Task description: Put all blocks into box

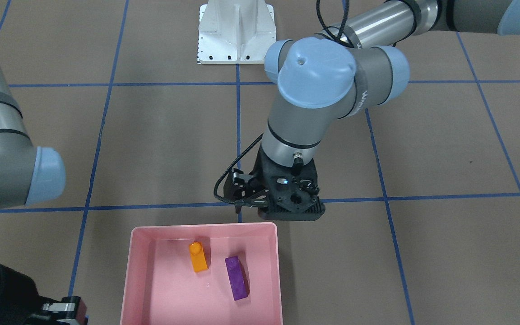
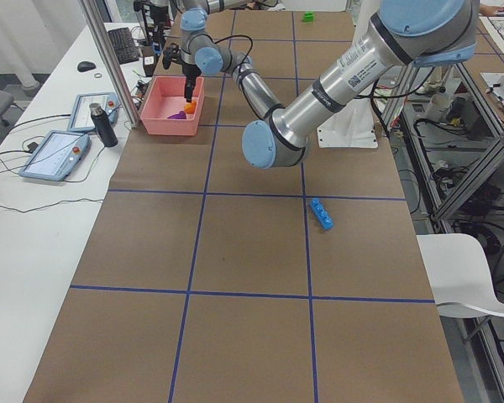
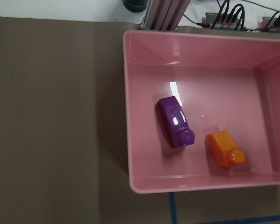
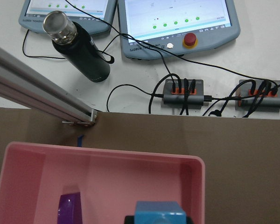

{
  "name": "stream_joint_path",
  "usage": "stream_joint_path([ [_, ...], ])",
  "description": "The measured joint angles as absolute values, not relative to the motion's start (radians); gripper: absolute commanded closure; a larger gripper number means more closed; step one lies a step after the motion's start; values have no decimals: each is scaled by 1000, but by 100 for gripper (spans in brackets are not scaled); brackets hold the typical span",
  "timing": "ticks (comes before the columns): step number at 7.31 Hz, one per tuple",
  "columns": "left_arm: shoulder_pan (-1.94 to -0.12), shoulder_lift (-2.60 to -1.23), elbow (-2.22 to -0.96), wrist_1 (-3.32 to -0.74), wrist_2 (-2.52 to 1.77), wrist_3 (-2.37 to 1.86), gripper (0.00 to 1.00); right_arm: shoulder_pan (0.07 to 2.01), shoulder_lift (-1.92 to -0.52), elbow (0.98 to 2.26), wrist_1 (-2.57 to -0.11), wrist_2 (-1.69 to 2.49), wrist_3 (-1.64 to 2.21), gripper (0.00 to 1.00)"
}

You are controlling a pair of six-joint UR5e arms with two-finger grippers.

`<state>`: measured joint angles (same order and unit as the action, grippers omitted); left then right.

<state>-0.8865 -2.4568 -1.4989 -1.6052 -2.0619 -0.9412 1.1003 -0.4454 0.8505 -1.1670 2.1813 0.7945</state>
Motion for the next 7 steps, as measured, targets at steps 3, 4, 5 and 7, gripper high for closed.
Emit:
stream_joint_path([
  [3, -882, -2209, -1771, -1560, -2086, -908, 1, 954, -414, 802, -1037, 1961, 838, 100],
  [4, -876, -2141, -1844, -1548, -2106, -907, 0, 920, -414, 777, -993, 1905, 861, 54],
  [5, -857, -2078, -1911, -1535, -2127, -907, 1, 898, -416, 765, -974, 1871, 879, 1],
  [7, -782, -1946, -2024, -1521, -2134, -898, 1, 883, -420, 756, -966, 1848, 899, 0],
])
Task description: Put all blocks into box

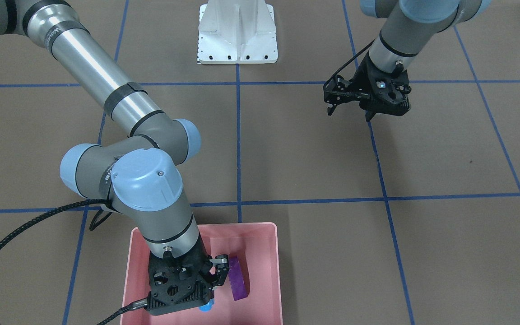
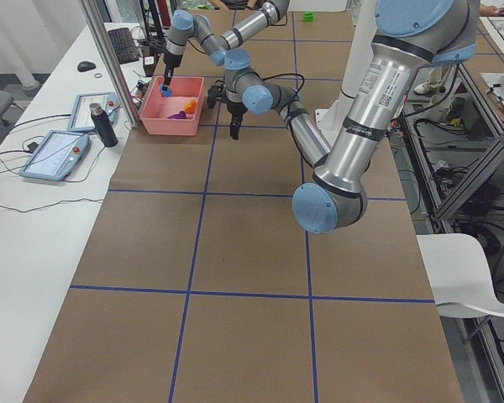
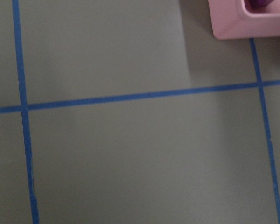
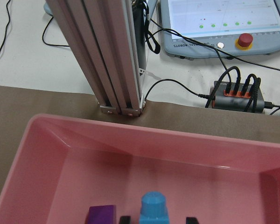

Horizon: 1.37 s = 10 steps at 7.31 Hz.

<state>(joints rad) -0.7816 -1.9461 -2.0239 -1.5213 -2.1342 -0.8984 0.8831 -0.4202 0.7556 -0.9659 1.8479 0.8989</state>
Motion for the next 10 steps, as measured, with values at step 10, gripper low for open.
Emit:
stream_joint_path([
  [10, -372, -1578, -2246, -1519, -1925, -805, 0, 1048, -926, 1603, -1549, 2203, 885, 0],
])
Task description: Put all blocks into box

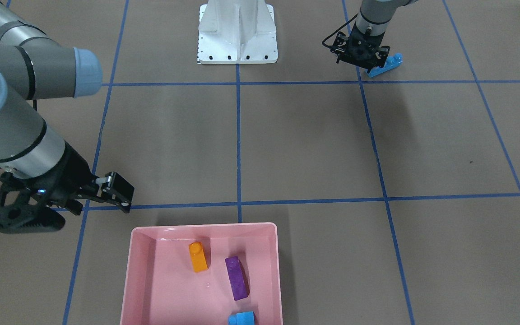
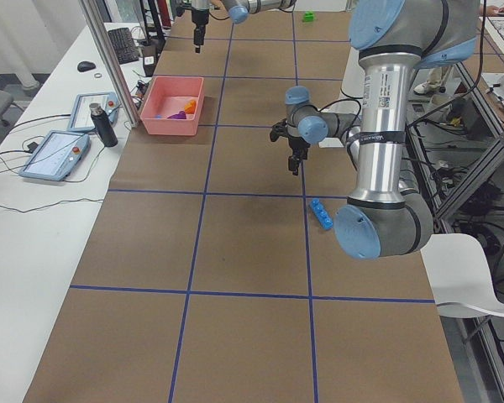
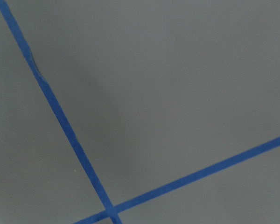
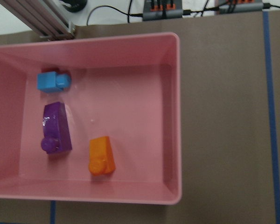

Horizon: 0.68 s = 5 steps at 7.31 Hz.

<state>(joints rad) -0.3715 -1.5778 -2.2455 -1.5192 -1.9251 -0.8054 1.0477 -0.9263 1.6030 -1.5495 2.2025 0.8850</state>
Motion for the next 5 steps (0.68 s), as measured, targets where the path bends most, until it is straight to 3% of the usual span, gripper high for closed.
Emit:
stream_joint_path([
  [3, -286, -1497, -2271, -1518, -1874, -805, 0, 1095, -1246, 1849, -1571, 2205, 782, 0],
  [5, -251, -1446, -2278, -1517, -1852, -805, 0, 1129, -1384, 1902, -1572, 2205, 628, 0],
])
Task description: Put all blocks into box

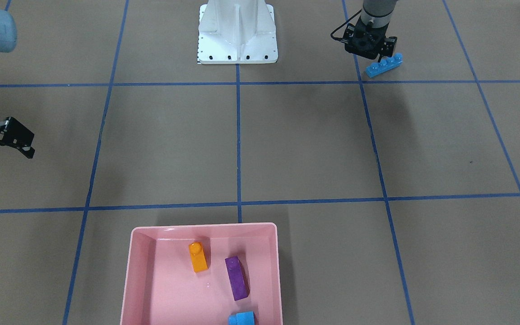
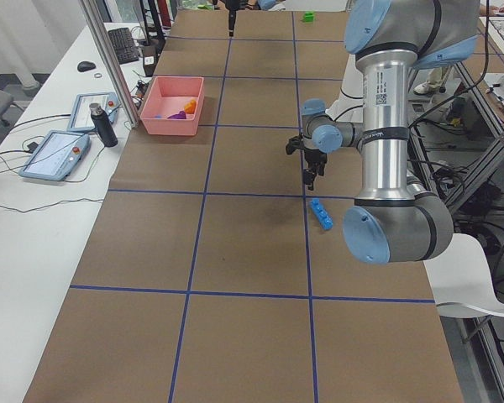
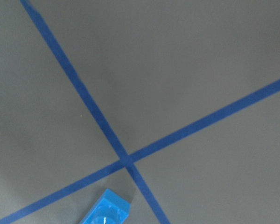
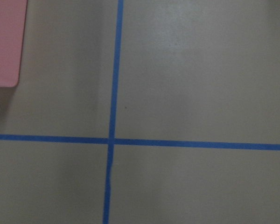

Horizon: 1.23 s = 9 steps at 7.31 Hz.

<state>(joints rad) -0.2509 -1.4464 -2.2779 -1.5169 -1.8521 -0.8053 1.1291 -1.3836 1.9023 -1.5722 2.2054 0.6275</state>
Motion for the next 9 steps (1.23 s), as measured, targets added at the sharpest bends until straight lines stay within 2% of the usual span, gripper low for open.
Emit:
stream_joint_path([
  [4, -234, -1383, -2275, -1512, -1820, -760, 1, 1154, -1498, 1923, -1564, 2205, 520, 0],
  [9, -214, -1367, -2233, -1516, -1793, -729, 0, 1156, -1526, 1926, -1563, 2201, 511, 0],
])
